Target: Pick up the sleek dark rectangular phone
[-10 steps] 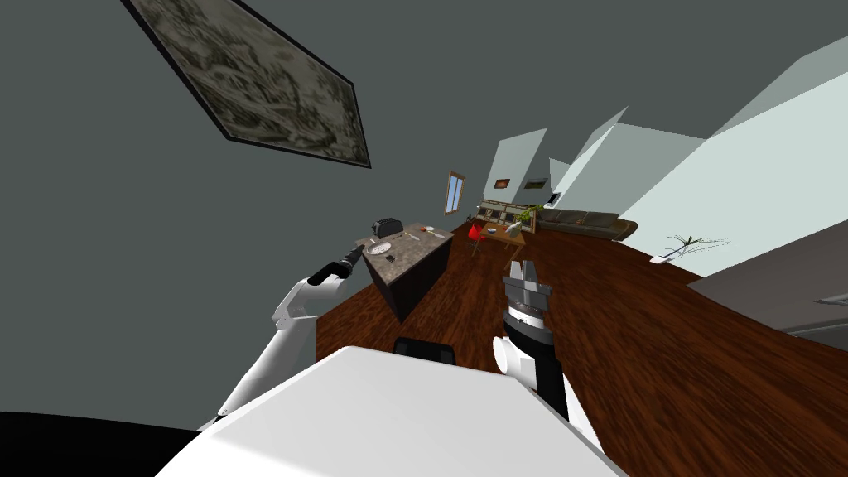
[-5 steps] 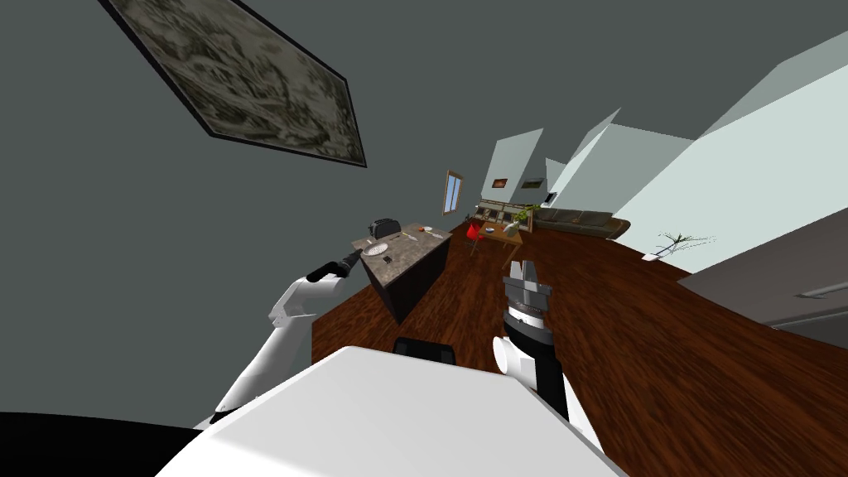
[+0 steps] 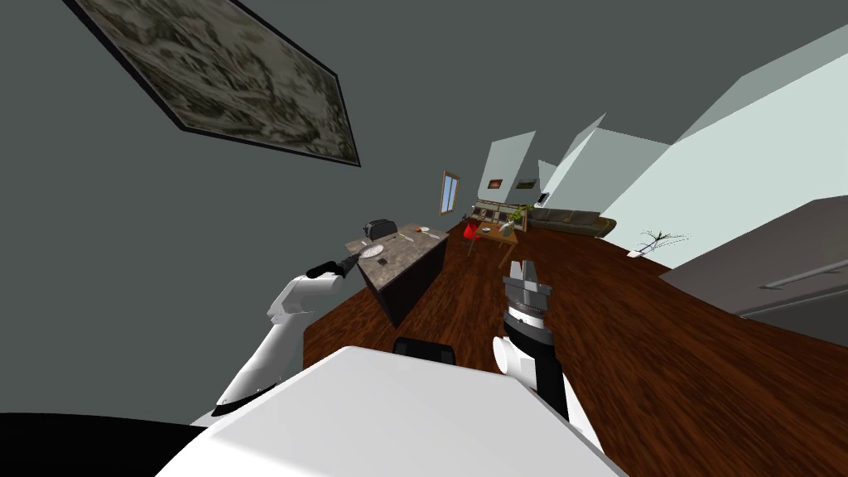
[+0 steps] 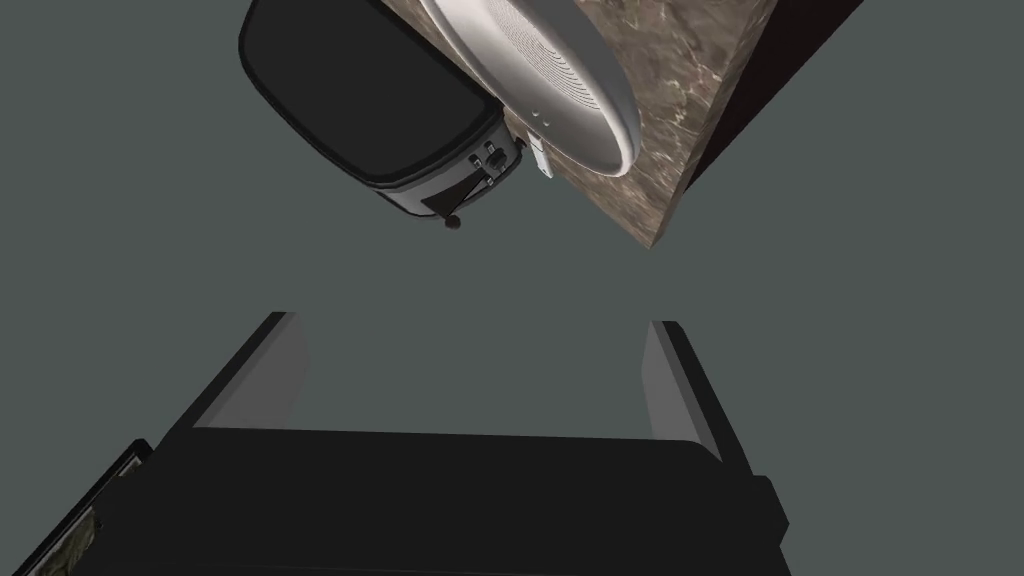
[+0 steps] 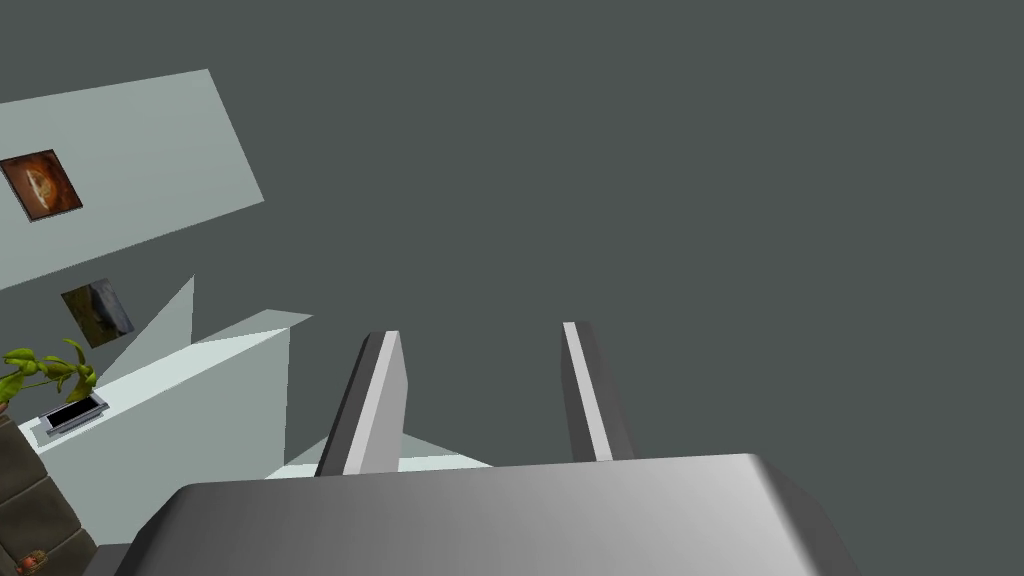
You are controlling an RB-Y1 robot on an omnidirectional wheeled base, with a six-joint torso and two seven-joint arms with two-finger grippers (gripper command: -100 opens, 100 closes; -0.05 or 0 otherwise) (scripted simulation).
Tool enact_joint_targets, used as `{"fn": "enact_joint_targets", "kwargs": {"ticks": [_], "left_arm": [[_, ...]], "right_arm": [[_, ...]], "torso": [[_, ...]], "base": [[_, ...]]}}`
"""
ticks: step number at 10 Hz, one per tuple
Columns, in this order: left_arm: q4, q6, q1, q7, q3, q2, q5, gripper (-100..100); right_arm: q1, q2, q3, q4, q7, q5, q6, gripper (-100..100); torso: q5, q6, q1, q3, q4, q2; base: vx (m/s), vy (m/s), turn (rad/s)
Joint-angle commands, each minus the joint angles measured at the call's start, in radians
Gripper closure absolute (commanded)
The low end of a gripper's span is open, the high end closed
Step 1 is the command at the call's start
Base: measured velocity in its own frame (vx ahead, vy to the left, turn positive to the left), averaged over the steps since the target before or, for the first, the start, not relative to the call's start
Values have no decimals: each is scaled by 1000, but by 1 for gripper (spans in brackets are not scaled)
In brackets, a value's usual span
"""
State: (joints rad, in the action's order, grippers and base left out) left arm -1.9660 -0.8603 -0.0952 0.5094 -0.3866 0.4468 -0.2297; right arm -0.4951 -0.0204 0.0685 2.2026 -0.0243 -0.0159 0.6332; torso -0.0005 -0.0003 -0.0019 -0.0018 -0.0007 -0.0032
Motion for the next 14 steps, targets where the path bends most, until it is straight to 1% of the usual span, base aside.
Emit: {"fn": "enact_joint_targets", "kwargs": {"ticks": [1, 2, 3, 4, 5, 6, 7, 8, 9, 10, 11, 12, 13, 14], "left_arm": [[8, -31, 3, 4, -3, 5, -5, -100], [32, -70, 11, 25, -18, 19, -25, -100], [32, -94, 11, 25, -18, 19, -25, -100], [32, -103, 11, 25, -18, 19, -25, -100], [55, -146, 18, 44, -33, 33, -44, -100], [55, -167, 18, 44, -33, 33, -44, -100], [55, -175, 18, 44, -33, 33, -44, -100], [78, -216, 23, 61, -47, 47, -63, -100], [78, -243, 23, 61, -47, 47, -63, -100], [101, -274, 28, 76, -60, 61, -81, -100], [101, -304, 28, 76, -60, 61, -81, -100], [101, -311, 28, 76, -60, 61, -81, -100], [123, -352, 30, 90, -73, 76, -98, -100], [123, -375, 30, 90, -73, 76, -98, -100]], "right_arm": [[0, 0, 0, 0, 0, 0, 0, 0], [0, 0, 0, 0, 0, 0, 0, 0], [0, 0, 0, 0, 0, 0, 0, 0], [0, 0, 0, 0, 0, 0, 0, 0], [0, 0, 0, 0, 0, 0, 0, 0], [0, 0, 0, 0, 0, 0, 0, 0], [0, 0, 0, 0, 0, 0, 0, 0], [0, 0, 0, 0, 0, 0, 0, 0], [0, 0, 0, 0, 0, 0, 0, 0], [0, 0, 0, 0, 0, 0, 0, 0], [0, 0, 0, 0, 0, 0, 0, 0], [0, 0, 0, 0, 0, 0, 0, 0], [0, 0, 0, 0, 0, 0, 0, 0], [0, 0, 0, 0, 0, 0, 0, 0]], "torso": [[0, 0, 0, 0, 0, 0], [0, 0, 1, 0, 0, 1], [0, 0, 1, 0, 0, -1], [0, 0, 1, -1, 0, -1], [0, 0, 1, 0, 0, 0], [0, 0, 0, -1, 0, -1], [0, 0, 0, -1, 0, -2], [0, 0, 1, 0, 0, 0], [0, 0, 1, -1, 0, -1], [0, 0, 1, -1, 0, -2], [0, 0, 0, -2, -1, -4], [0, 0, 0, -2, -1, -3], [0, 0, 1, 0, 0, 0], [0, 0, 1, 0, 0, -1]], "base": [[30, -13, 19], [67, -15, -99], [72, -17, -54], [33, -14, 7], [74, -31, -109], [73, -27, -55], [29, -12, 14], [68, -20, -101], [78, -18, -66], [111, -35, -100], [95, -25, -45], [38, -4, 5], [56, -17, -115], [75, -17, -59]]}}
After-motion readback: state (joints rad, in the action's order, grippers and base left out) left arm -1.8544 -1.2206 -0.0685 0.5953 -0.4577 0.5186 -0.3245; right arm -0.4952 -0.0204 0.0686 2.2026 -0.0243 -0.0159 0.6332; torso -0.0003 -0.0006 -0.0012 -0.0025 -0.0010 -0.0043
